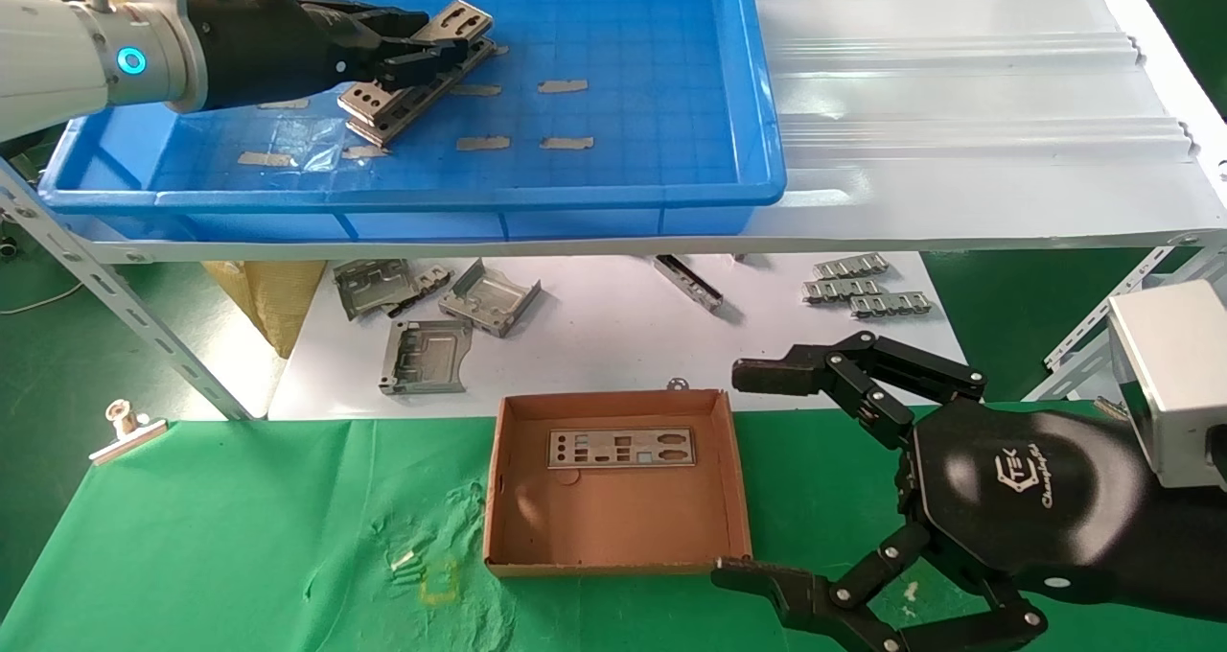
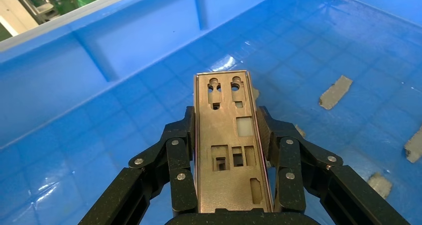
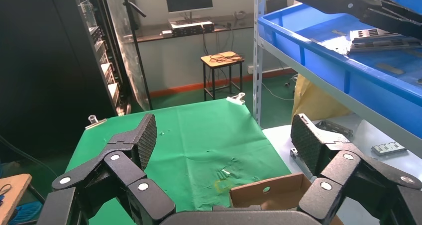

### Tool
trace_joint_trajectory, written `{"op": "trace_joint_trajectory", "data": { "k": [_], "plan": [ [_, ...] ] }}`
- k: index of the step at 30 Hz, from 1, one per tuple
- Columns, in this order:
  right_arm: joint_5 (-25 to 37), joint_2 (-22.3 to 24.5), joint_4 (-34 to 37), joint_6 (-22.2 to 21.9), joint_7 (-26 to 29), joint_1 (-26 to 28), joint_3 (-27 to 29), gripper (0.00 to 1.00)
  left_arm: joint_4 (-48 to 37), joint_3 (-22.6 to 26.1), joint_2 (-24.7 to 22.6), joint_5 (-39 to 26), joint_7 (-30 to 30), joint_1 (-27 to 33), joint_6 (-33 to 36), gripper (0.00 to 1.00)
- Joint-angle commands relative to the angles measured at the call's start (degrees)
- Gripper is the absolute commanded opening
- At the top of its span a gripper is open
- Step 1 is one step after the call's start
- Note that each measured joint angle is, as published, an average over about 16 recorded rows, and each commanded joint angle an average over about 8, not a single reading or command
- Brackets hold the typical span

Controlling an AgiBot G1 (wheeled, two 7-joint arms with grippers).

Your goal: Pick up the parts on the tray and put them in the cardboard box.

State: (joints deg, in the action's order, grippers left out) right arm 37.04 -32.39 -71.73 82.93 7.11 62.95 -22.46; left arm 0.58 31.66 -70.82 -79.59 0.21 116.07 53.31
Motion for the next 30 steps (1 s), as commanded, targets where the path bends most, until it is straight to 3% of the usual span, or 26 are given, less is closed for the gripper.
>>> {"op": "trace_joint_trajectory", "data": {
  "k": [1, 6, 12, 14, 30],
  "plan": [
    [0.00, 0.00, 0.00, 0.00, 0.00, 0.00, 0.00, 1.00, -0.10, 0.01, 0.04, -0.01, 0.07, 0.13, -0.22, 0.12],
    [0.00, 0.00, 0.00, 0.00, 0.00, 0.00, 0.00, 1.00, -0.50, 0.07, -0.07, -0.10, -0.15, 0.04, -0.47, 0.30],
    [0.00, 0.00, 0.00, 0.00, 0.00, 0.00, 0.00, 1.00, -0.75, 0.06, -0.15, -0.09, -0.52, -0.09, -0.26, 0.85],
    [0.00, 0.00, 0.00, 0.00, 0.00, 0.00, 0.00, 1.00, -0.81, 0.05, -0.16, -0.07, -0.64, -0.10, -0.31, 0.99],
    [0.00, 0.00, 0.00, 0.00, 0.00, 0.00, -0.01, 1.00, -0.66, -0.32, -0.04, 0.46, -1.48, -0.01, -0.08, 1.00]
  ]
}}
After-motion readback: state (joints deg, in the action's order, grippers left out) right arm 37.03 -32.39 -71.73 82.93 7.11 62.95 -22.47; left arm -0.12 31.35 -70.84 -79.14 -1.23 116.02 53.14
